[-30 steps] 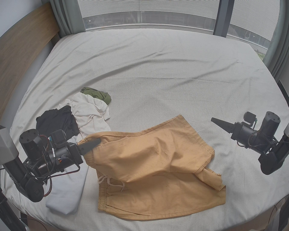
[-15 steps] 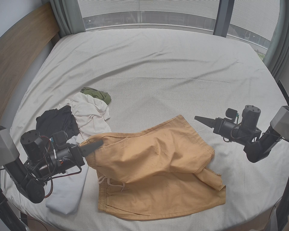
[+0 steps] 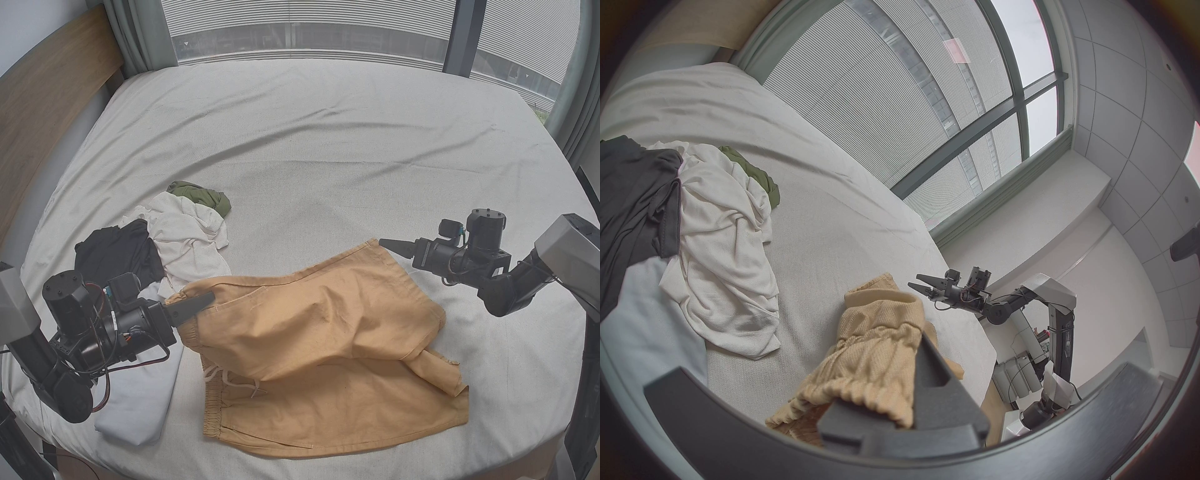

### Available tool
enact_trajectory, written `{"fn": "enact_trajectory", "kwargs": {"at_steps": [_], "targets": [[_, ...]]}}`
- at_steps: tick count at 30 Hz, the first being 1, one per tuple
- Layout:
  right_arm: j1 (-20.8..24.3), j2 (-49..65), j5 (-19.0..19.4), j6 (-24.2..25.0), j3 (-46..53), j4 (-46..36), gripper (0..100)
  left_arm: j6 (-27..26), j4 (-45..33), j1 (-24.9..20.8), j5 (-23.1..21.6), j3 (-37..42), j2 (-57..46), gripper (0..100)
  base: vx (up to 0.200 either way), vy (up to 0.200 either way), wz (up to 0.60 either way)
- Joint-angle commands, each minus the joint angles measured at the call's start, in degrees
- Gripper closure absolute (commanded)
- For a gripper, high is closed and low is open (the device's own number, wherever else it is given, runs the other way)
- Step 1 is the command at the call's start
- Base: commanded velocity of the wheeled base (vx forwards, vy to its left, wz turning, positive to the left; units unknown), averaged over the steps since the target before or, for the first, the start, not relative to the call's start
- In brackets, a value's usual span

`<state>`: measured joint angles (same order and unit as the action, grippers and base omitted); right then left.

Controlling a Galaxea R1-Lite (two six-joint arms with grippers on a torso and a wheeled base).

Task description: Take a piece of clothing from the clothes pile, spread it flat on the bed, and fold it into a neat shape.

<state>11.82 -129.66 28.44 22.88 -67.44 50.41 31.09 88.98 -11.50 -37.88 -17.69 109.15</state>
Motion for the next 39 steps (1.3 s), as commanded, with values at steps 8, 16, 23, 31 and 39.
{"fn": "enact_trajectory", "kwargs": {"at_steps": [8, 16, 23, 31, 39], "targets": [[1.27, -7.19, -1.46, -1.52, -7.62, -1.54, 0, 0.03, 0.14, -0.02, 0.0, 0.11, -0.08, 100, 0.0, 0.0, 0.0], [1.89, -7.98, -1.46, -1.61, -9.29, -1.54, 0, 0.03, 0.14, -0.02, 0.0, 0.11, -0.08, 100, 0.0, 0.0, 0.0], [3.2, -9.12, -1.46, -2.93, -11.05, -2.86, 100, 0.03, 0.14, -0.02, 0.0, 0.2, -0.26, 100, 0.0, 0.0, 0.0], [3.38, -9.38, -1.46, -3.11, -11.84, -3.12, 100, 0.03, 0.14, -0.02, 0.0, 0.2, -0.26, 100, 0.0, 0.0, 0.0], [0.66, -4.2, -3.92, -3.9, -7.62, -0.57, 100, 0.03, 0.23, -0.02, 0.0, -0.24, -0.26, 100, 0.0, 0.0, 0.0]]}}
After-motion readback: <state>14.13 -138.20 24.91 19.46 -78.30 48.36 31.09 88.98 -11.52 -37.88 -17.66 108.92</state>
